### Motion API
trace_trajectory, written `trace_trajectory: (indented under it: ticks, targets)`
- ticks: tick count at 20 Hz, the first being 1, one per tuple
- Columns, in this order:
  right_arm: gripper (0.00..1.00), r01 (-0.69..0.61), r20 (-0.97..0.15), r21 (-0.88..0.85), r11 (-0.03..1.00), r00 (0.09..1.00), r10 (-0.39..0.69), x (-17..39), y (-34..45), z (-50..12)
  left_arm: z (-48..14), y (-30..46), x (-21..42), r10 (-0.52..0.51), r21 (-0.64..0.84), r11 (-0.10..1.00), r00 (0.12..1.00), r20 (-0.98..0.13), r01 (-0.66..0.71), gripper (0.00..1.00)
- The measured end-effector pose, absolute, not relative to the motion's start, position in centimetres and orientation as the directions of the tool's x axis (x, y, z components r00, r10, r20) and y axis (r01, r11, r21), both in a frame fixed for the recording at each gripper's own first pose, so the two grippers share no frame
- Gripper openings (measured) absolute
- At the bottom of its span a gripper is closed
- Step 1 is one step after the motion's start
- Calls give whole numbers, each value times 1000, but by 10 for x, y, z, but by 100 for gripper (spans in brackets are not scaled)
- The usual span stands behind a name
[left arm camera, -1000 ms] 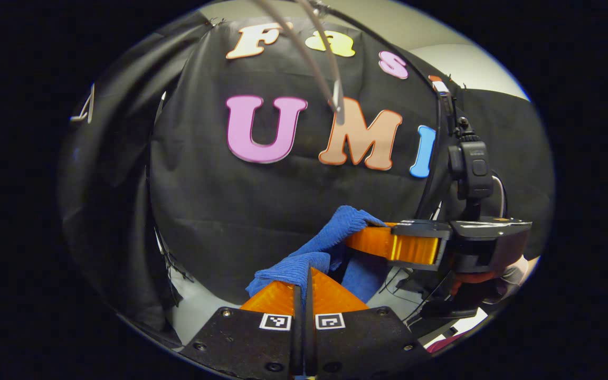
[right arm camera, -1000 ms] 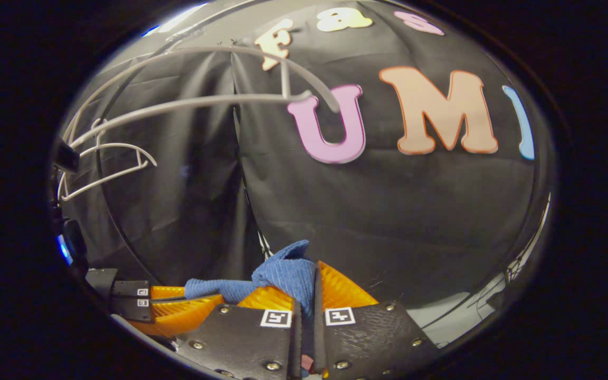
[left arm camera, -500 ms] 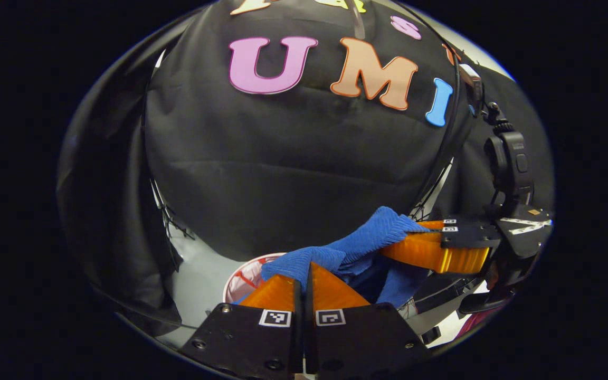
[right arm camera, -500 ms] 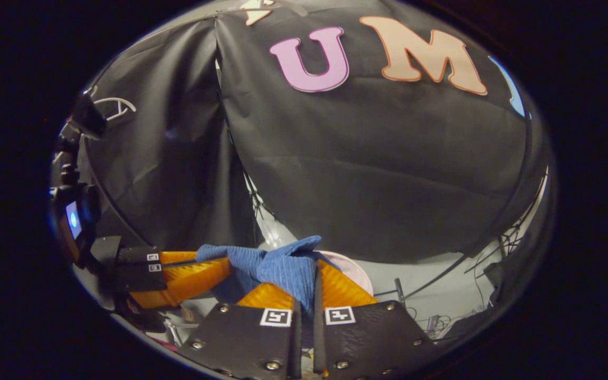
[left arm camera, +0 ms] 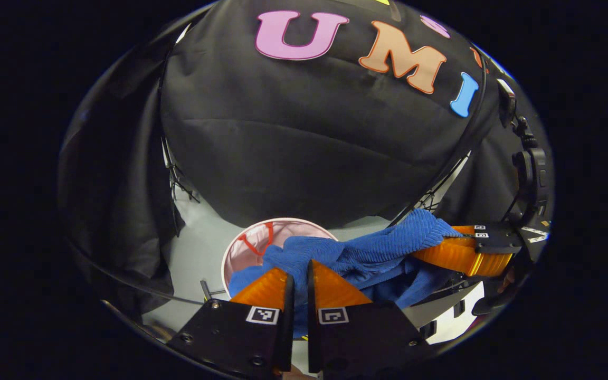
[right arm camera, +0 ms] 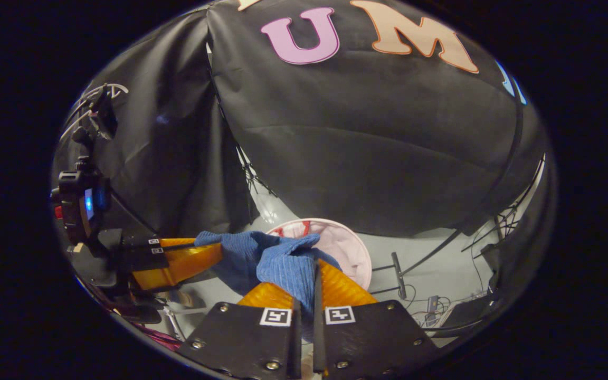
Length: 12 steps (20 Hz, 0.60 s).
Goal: Grasp the clothes on the hanger with both hands and then place them into the laundry hamper below.
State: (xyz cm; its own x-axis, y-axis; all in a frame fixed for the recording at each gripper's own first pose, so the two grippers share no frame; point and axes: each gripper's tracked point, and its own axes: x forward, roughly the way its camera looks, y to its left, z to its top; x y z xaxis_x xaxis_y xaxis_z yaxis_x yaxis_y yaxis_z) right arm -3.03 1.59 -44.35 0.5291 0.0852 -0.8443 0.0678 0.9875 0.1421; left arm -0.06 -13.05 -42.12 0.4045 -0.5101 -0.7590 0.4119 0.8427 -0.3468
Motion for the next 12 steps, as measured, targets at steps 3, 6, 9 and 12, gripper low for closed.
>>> trace_trajectory:
  ticks: [3, 6, 9, 12]
  targets:
    - [5, 68, -858, 138, 988, 507, 85, -38, 16, -446, -423, -126, -5, -495, -347, 854, 397, -773, 387, 13]
    - [5, 64, -863, 143, 988, 497, 93, -42, 17, -449, -420, -129, -4, -502, -363, 854, 404, -765, 374, 13]
    - [18, 62, -853, 159, 985, 511, 105, -37, 18, -446, -418, -129, -5, -504, -356, 851, 408, -761, 387, 13]
    - [18, 52, -848, 160, 986, 519, 110, -35, 18, -440, -418, -131, -7, -509, -350, 845, 410, -757, 404, 13]
